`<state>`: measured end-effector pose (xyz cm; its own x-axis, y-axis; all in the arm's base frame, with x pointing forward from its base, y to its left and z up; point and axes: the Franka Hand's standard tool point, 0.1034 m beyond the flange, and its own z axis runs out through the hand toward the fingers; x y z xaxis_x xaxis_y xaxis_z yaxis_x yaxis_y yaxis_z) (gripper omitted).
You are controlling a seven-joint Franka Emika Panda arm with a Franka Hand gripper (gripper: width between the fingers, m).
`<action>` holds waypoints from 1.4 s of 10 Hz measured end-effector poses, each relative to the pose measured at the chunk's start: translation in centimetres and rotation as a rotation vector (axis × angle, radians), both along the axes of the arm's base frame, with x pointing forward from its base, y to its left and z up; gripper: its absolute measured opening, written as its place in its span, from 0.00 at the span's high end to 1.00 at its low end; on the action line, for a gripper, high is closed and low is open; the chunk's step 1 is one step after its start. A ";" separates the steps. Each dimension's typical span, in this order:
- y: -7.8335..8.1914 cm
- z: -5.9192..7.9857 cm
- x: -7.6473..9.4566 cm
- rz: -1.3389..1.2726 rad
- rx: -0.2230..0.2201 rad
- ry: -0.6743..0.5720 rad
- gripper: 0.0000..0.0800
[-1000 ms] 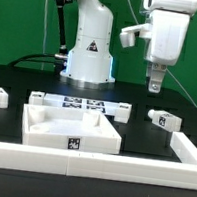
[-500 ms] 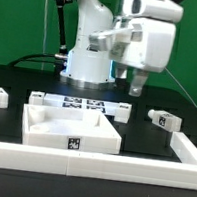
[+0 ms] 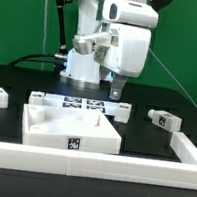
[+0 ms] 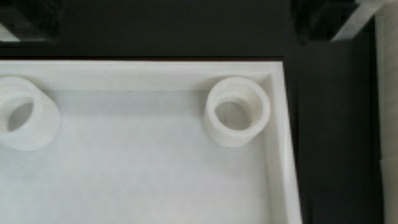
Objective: Assemble square table
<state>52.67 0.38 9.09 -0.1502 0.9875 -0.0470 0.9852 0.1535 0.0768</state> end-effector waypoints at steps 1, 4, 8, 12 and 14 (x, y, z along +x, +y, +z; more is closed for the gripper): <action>-0.4 -0.1 -0.2 0.006 -0.002 0.004 0.19; -3.7 -1.9 -3.9 0.037 0.000 0.037 0.19; -5.1 -4.0 -5.7 0.009 0.012 0.077 0.19; -5.5 -4.9 -6.6 0.008 0.017 0.091 0.19; -6.4 -6.2 -7.9 -0.004 0.026 0.115 0.19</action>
Offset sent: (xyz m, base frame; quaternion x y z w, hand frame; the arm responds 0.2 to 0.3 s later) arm -0.0475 -0.0240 -0.0186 -0.0078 0.0473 -0.0533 0.9974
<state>44.78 -6.06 2.87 -0.1496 0.9887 -0.0038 0.9882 0.1494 -0.0327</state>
